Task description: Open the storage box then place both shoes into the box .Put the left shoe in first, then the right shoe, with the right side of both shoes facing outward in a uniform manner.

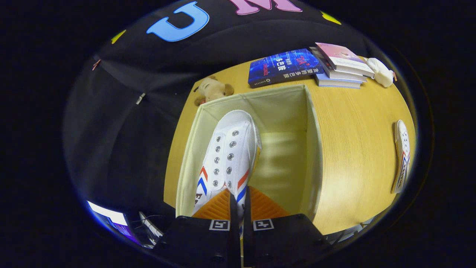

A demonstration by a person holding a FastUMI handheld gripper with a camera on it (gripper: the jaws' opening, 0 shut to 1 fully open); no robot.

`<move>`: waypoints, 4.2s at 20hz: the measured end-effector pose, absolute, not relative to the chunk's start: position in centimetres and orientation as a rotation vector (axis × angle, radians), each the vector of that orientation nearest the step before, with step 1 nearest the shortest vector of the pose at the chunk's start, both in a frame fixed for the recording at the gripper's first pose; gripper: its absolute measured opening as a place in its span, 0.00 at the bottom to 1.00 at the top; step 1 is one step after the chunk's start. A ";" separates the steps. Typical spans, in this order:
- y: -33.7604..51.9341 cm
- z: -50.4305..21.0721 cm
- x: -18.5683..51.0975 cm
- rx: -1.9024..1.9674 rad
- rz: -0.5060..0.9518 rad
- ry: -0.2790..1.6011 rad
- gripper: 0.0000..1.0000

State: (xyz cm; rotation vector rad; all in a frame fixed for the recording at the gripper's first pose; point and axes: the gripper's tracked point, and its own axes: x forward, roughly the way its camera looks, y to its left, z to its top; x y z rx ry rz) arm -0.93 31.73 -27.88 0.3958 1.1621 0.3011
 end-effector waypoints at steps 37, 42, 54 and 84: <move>-11.6 -29.7 -5.1 0.032 -0.049 1.007 0.99; -17.4 -34.8 -5.7 0.001 -0.085 1.085 0.97; -16.1 -38.8 -3.8 0.191 -0.033 1.148 0.36; 21.7 -17.8 -1.6 0.439 0.182 0.983 0.06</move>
